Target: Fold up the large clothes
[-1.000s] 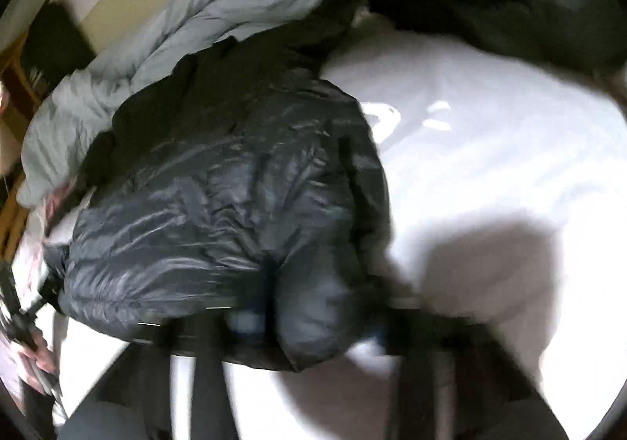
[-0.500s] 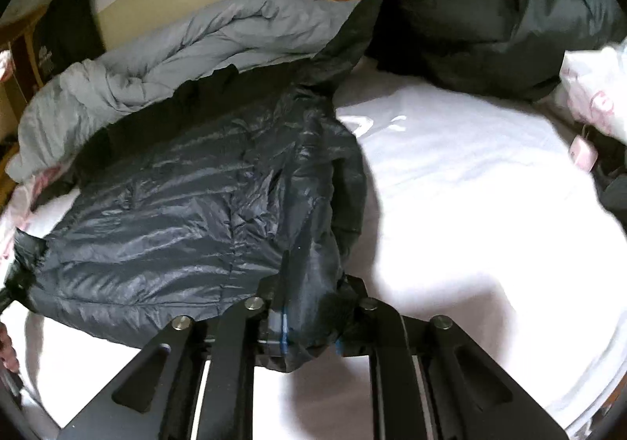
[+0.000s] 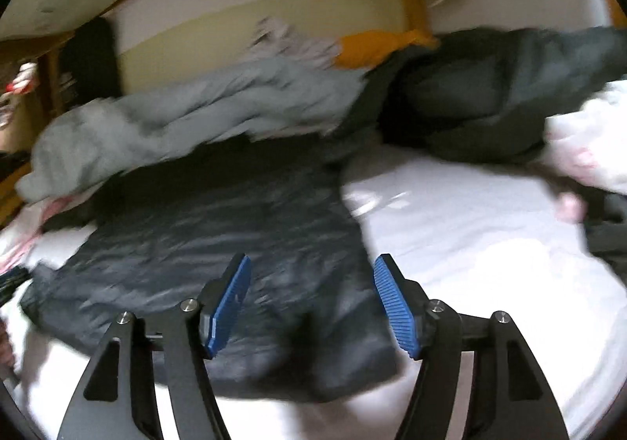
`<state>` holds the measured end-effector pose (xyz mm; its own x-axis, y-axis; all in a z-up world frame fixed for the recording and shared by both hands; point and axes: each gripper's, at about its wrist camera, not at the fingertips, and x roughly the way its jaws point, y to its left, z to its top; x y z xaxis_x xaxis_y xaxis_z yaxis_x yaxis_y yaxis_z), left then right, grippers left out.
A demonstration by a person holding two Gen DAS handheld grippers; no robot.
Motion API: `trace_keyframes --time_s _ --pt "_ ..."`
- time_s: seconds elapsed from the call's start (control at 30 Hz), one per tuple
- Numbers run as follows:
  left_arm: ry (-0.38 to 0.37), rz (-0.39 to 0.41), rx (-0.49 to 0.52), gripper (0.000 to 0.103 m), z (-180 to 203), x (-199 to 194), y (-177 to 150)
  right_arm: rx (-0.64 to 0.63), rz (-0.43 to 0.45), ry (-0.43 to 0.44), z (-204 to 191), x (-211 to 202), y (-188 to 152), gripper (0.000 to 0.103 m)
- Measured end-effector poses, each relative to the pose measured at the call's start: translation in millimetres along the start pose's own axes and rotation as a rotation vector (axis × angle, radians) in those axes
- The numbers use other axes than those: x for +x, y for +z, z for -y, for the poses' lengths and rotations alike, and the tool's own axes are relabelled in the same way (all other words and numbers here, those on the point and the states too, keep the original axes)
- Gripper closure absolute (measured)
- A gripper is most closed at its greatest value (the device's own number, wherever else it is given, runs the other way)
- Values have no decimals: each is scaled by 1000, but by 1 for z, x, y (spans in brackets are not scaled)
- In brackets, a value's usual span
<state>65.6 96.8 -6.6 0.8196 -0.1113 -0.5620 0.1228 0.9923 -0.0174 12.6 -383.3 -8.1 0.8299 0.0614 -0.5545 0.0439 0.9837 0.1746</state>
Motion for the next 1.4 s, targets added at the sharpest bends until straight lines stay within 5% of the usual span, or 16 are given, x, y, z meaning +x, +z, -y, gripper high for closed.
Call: trace_keyframes --time_s 0.07,0.17,0.27,0.4,0.5,0.7,0.83,0.9,1.0,1.13,1.4 --pt "11 -44 18 57 6 12 -6 -28 -102 7 -8 20 -6 56" --pt "49 -98 40 58 8 34 -13 -62 -237 -108 -9 48 -15 63" --pt "38 -188 -16 58 -3 56 -15 24 -240 -87 1 48 -14 64" --pt "59 -206 -46 58 -9 58 -17 9 -222 -253 9 49 -15 68" --pt "68 -201 -36 58 -6 57 -17 35 -229 -225 19 47 -13 68" --pt "74 -92 -35 54 -9 35 -12 57 -171 -201 19 33 -8 68" --pt "118 69 -4 46 -3 4 -2 20 -20 -185 4 5 0 67" --pt "104 126 -14 35 0 -12 1 14 39 -177 -1 -7 2 62" --pt "76 174 -15 15 7 -31 3 13 114 -151 -8 -20 4 39" --pt "1 169 14 6 24 -49 -4 -11 167 -92 -21 -33 5 18" --pt "-35 148 33 5 50 -59 -10 -112 139 -61 -51 -35 -7 18"
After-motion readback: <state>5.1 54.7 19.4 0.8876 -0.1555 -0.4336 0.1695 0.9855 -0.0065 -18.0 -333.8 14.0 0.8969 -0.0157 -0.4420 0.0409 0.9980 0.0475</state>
